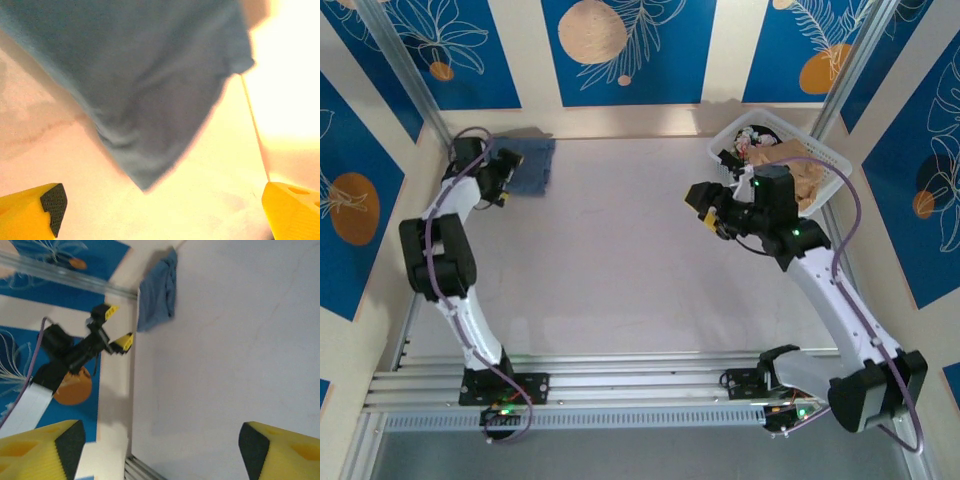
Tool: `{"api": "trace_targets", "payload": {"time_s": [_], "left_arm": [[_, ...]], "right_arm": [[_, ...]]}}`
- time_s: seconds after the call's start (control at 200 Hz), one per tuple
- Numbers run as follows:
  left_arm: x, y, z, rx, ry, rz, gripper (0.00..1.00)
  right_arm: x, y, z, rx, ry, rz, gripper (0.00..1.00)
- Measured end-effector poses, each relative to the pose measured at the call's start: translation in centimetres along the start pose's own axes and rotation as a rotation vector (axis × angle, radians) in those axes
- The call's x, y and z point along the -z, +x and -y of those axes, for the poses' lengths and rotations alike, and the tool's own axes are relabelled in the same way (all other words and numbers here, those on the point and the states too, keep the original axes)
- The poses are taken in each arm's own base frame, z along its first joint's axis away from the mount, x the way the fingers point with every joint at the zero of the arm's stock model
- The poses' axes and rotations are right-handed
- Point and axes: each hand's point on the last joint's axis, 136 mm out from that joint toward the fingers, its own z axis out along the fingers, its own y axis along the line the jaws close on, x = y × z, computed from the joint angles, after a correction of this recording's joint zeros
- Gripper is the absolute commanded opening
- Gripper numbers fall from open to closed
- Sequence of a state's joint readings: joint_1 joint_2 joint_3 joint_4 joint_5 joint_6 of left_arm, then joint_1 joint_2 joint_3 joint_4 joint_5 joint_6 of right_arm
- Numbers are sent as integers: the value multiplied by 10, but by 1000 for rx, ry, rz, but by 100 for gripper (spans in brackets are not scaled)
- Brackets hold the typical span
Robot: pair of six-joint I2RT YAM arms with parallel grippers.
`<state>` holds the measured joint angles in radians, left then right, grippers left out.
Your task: Fold and stack the t-shirts
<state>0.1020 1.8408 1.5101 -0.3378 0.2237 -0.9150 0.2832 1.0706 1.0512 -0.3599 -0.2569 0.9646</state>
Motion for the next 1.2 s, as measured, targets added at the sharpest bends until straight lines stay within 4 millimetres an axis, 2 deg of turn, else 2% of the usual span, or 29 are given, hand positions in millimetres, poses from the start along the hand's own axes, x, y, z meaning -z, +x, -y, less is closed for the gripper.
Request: {"api": "trace_targets", "payload": {"time_s": [0.005,0.05,0.115,0.22,0.315,0.44,0.54,0.59,0.63,0.71,0.815,0.875,0.955,1.02,1.2], "left_arm": [[2,1,2,-6,2,2,100],[28,12,24,-96,27,22,100],[65,31,45,-211,53,53,100],[112,65,53,-349,54,86,100],[140,73,30,-391,-5,133,100],[158,80,-12,-400,-126,192,100],[173,89,-42,-423,-206,267,100],[178,94,-54,-488,-210,307,100],[178,97,-64,-544,-211,330,100],[170,108,-89,-660,-219,357,100],[143,126,-121,-796,-215,355,100],[124,136,-141,-853,-236,338,100],[101,141,-158,-909,-274,302,100],[84,138,-161,-932,-281,299,100],[49,112,-165,-915,-290,327,100]], "right_arm": [[1,-1,0,-2,-1,4,100],[3,-4,0,-2,1,24,99],[6,-10,3,-2,15,40,99],[6,-21,16,-34,74,39,99],[9,-25,26,-33,120,41,99],[22,-23,40,-4,208,74,99],[35,-31,64,5,354,139,99],[39,-37,81,34,424,180,99],[41,-40,97,63,465,207,99],[42,-37,141,149,549,261,99],[38,-18,207,286,682,263,99],[34,-12,232,346,737,246,99],[28,-17,251,414,773,251,99],[23,-25,259,463,782,277,99],[8,-52,280,524,778,341,99]]}}
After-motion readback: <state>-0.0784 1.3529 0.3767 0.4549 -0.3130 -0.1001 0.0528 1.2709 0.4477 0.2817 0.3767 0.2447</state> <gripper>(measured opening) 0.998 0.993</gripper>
